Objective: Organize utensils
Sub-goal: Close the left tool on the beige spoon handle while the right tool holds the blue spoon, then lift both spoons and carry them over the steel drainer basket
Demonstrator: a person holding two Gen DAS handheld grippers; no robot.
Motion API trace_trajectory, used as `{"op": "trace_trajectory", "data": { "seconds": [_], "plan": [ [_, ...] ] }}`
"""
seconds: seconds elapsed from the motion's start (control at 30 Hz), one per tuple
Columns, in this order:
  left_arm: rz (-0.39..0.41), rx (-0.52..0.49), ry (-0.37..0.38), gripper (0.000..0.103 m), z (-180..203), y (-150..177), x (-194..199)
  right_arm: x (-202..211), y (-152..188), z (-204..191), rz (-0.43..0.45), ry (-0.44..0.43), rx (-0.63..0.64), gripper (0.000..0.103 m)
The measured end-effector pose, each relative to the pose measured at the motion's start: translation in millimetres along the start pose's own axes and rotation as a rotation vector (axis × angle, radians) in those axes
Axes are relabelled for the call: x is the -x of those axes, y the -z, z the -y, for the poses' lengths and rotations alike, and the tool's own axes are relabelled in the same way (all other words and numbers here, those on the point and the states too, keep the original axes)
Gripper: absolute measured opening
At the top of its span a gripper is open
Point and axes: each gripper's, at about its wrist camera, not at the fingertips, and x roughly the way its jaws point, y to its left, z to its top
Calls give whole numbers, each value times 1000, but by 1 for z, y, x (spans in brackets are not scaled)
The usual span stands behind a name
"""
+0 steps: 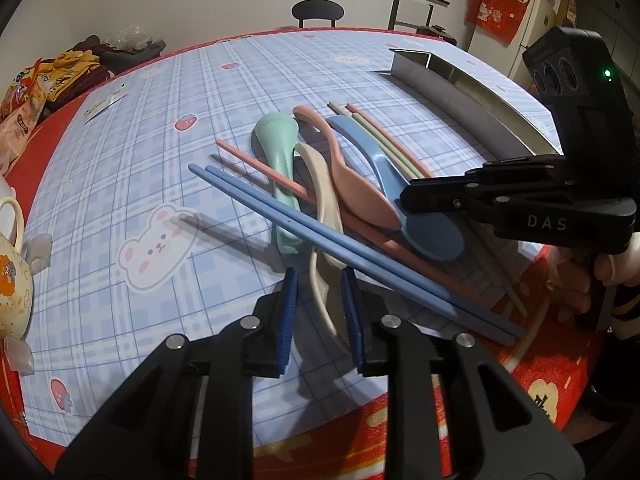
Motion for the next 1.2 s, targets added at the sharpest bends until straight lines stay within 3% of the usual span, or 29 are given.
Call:
{"op": "trace_trajectory", "data": {
  "seconds": [0.2,0.37,0.87,1.2],
  "plan": [
    [42,13,7,23,1,3,-1,-1,0,-2,1,7,6,7],
    [63,78,27,14,-8,6,1,-1,1,-4,4,11,12,7],
    [146,173,-87,11,-20,10,17,10,2,0,61,-9,2,4],
    [231,461,-113,11,-69,27,32,11,2,1,65,-20,-5,4]
  ]
}}
